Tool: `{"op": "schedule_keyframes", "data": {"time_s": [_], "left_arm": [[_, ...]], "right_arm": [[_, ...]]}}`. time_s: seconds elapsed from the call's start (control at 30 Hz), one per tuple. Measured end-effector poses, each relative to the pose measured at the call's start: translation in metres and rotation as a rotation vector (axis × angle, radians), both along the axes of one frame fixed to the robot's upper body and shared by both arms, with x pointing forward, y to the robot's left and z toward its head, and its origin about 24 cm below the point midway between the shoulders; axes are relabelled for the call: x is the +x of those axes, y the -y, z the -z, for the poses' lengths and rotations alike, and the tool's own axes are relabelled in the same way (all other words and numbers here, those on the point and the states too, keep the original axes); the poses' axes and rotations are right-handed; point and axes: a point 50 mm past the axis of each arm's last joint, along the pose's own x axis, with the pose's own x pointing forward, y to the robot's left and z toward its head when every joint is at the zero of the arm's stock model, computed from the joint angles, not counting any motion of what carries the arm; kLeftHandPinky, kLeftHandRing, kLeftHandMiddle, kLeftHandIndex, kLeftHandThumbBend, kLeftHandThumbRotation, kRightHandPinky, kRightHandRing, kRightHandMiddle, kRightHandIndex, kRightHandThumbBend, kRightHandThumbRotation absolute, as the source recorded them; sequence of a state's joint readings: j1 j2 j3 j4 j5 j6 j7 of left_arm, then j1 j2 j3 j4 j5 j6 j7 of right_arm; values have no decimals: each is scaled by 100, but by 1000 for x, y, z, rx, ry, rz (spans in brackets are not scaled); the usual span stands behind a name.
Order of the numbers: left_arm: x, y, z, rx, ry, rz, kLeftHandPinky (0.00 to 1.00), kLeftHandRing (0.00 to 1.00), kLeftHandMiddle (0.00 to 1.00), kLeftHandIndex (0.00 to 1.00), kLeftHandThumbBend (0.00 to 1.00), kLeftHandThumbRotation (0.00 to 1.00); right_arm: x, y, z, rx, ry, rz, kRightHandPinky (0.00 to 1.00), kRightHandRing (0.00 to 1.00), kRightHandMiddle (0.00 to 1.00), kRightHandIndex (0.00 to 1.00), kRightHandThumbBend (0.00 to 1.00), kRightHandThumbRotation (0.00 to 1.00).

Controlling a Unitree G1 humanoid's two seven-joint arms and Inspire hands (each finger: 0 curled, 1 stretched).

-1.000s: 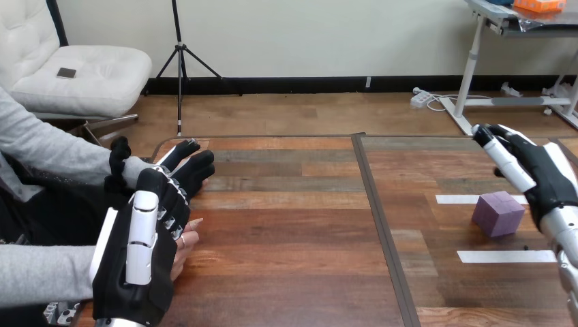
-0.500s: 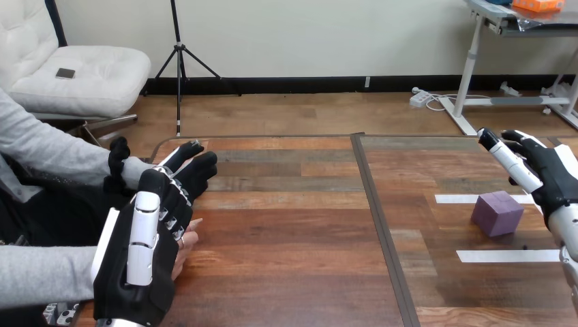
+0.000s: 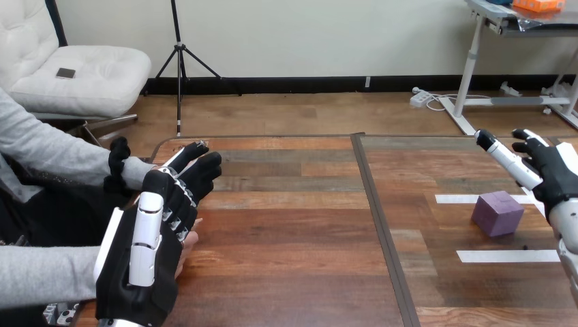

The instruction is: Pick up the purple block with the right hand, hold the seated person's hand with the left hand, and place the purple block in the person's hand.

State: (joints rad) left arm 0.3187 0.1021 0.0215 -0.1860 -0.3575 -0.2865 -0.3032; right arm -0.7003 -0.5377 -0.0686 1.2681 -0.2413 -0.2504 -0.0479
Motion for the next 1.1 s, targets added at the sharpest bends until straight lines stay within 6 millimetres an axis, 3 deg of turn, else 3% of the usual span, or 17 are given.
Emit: {"op": "schedule_keyframes", "data": {"time_s": [0.23, 0.63, 0.83, 1.1], "left_arm": [[0, 0, 1, -11, -12, 4, 94, 86, 82, 84, 47, 92], [-1, -2, 1, -15, -11, 5, 92, 86, 82, 83, 41, 89], [-1, -2, 1, -8, -13, 6, 85, 84, 80, 80, 35, 81], [-2, -2, 1, 2, -16, 3, 84, 82, 80, 79, 32, 71]], "right_arm": [[4, 1, -4, -29, -13, 27, 82, 96, 99, 99, 100, 76], [6, 3, -6, -35, -26, 86, 89, 100, 100, 100, 100, 47], [4, 5, -4, -41, -39, 106, 88, 100, 100, 100, 100, 36], [3, 5, -2, -50, -61, 115, 87, 100, 100, 100, 100, 26]]}}
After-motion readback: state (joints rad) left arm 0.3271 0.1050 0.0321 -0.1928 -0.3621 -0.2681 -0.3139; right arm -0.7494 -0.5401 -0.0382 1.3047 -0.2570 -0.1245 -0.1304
